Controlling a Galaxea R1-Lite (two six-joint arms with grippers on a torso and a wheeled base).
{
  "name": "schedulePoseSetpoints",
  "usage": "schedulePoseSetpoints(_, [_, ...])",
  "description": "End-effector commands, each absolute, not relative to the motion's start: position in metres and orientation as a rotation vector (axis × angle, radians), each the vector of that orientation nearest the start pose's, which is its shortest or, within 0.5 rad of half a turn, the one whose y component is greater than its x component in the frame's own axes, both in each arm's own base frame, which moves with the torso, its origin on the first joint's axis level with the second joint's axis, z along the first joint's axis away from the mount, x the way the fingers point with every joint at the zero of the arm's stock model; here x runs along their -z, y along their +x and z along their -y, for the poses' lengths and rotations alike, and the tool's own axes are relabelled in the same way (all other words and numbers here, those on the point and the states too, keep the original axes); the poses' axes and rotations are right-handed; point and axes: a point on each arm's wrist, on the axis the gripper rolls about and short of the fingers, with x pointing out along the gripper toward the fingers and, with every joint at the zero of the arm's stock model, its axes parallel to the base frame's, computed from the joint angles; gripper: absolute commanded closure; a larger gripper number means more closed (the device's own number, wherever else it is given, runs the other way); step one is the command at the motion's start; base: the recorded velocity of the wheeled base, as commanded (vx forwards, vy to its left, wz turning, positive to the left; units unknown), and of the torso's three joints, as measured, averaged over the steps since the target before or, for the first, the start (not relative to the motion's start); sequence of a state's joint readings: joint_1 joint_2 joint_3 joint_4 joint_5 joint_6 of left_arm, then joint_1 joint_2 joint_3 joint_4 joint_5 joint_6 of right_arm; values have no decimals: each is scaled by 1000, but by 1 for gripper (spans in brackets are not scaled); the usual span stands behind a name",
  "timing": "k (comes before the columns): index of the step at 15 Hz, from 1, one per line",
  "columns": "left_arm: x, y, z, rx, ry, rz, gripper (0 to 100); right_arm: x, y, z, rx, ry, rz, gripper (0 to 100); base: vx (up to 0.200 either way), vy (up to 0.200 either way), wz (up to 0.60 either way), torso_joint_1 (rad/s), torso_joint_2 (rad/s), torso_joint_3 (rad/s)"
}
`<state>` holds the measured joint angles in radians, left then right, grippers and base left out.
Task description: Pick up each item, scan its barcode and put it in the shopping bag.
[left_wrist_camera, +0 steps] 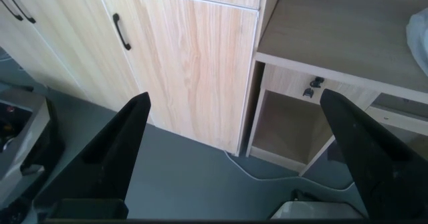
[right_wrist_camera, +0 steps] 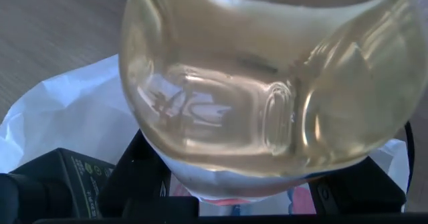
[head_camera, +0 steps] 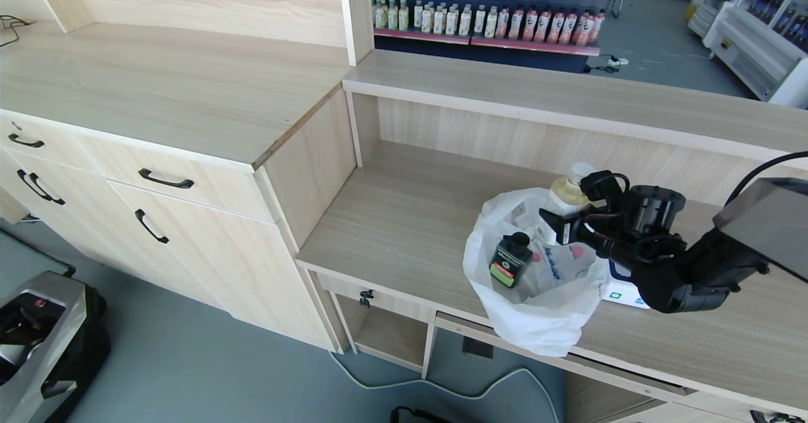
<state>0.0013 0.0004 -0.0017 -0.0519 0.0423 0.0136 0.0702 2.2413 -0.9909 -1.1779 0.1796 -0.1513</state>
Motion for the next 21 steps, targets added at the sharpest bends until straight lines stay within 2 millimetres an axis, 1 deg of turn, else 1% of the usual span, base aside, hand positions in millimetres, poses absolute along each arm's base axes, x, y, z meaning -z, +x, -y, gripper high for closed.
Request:
schedulePoseSetpoints(1, [-81,-23,-1,-45,13,53,0,-71,416,-33,-258,-145,-81,100,0,0,0,0,0,0])
schedulePoseSetpoints(8, [-81,-23,-1,-45,13,53,0,-50,420,-35,-264,-146,-91,100,0,0,0,0,0,0])
schedulePoseSetpoints(10, [-81,-23,-1,-45,13,53,0,-44,421,-35,-291,-146,-88,100,0,0,0,0,0,0])
schedulePoseSetpoints(14, [-81,-23,-1,-45,13,53,0,-34,426,-32,-322,-177,-91,100,0,0,0,0,0,0])
schedulePoseSetpoints(18, [-81,-23,-1,-45,13,53,0,-25,428,-26,-313,-191,-93,100,0,0,0,0,0,0])
schedulePoseSetpoints(19, [-81,-23,-1,-45,13,53,0,-25,428,-24,-317,-189,-95,0,0,0,0,0,0,0])
schedulePoseSetpoints(20, [-81,-23,-1,-45,13,53,0,-24,428,-22,-326,-188,-96,0,0,0,0,0,0,0])
schedulePoseSetpoints(21, [-81,-23,-1,-45,13,53,0,-30,428,-20,-325,-189,-85,0,0,0,0,0,0,0])
